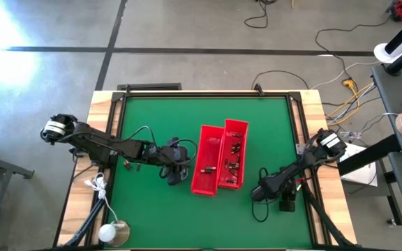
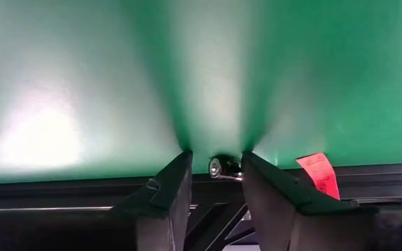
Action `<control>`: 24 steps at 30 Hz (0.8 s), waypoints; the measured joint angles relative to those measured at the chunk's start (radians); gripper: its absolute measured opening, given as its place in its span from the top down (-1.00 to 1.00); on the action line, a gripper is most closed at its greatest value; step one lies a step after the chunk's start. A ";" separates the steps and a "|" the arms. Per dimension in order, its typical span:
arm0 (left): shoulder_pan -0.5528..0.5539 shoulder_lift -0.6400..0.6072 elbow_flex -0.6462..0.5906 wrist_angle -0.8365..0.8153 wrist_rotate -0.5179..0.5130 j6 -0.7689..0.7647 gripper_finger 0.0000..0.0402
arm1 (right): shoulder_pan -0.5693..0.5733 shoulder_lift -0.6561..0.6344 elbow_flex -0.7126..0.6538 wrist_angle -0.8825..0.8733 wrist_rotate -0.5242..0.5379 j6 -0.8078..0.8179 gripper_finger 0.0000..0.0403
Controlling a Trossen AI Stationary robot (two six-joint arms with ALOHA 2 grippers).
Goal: Sort batteries
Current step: Put the silver battery into the gray bin
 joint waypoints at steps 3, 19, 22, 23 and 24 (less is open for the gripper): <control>0.000 0.000 0.000 0.000 0.000 0.000 0.39 | 0.011 -0.001 -0.014 0.000 -0.004 0.001 0.36; 0.000 0.000 0.000 -0.001 0.000 0.000 0.39 | 0.150 -0.001 0.007 -0.021 0.015 -0.014 0.12; 0.000 0.000 0.000 -0.002 0.000 0.000 0.39 | 0.159 -0.001 0.010 -0.027 0.015 0.007 0.06; 0.000 0.000 0.000 -0.004 0.000 0.000 0.39 | 0.159 -0.001 0.012 -0.029 0.014 0.016 0.03; 0.000 0.000 0.000 -0.006 0.000 0.000 0.39 | 0.159 -0.002 0.017 -0.034 0.011 0.026 0.00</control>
